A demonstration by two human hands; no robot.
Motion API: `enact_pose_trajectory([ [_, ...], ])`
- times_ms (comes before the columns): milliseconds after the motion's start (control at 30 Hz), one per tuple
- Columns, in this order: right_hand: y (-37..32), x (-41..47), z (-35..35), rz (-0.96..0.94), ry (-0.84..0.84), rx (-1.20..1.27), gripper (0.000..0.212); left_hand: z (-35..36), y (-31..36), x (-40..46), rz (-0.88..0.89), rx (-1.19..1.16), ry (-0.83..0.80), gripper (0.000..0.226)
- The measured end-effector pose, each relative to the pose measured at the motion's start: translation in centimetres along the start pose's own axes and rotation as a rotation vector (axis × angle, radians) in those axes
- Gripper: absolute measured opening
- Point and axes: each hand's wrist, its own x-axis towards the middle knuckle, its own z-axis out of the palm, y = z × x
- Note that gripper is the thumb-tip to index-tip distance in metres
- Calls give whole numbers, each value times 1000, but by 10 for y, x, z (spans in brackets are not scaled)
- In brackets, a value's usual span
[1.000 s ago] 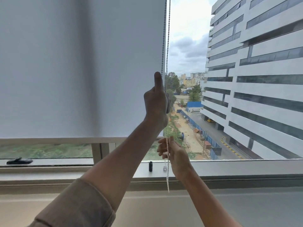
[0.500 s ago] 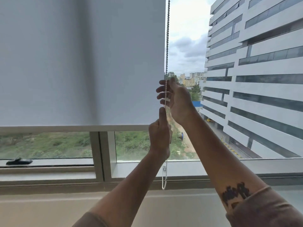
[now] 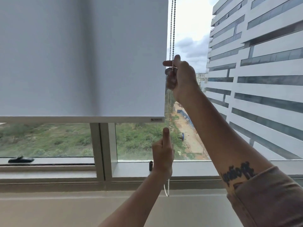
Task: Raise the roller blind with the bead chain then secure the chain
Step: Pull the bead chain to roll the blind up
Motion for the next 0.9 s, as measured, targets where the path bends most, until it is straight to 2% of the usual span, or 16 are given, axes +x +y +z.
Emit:
enact_pose_trajectory([
  [233, 22, -18, -4, -161, 42, -72, 45, -4, -10, -12, -11, 50, -12, 69],
  [367, 34, -31, -11, -180, 27, -65, 44, -14, -18, -19, -15, 98, -62, 85],
  [433, 39, -38, -16, -184, 12, -32, 44, -17, -21, -22, -27, 107, -91, 86],
  [567, 45, -47, -23, -193, -24, -8, 44, -26, -13, -18, -200, 56, -230, 68],
  [667, 52, -56, -26, -204, -54, -14, 44, -33, 1, -4, -294, 27, -349, 66],
  [767, 63, -65, -32, -190, -64, -27, 45, -34, 22, 13, -255, 32, -368, 71],
  [900, 79, -78, -40, -159, -55, -19, 45, -26, 61, 45, -134, 116, -278, 73],
])
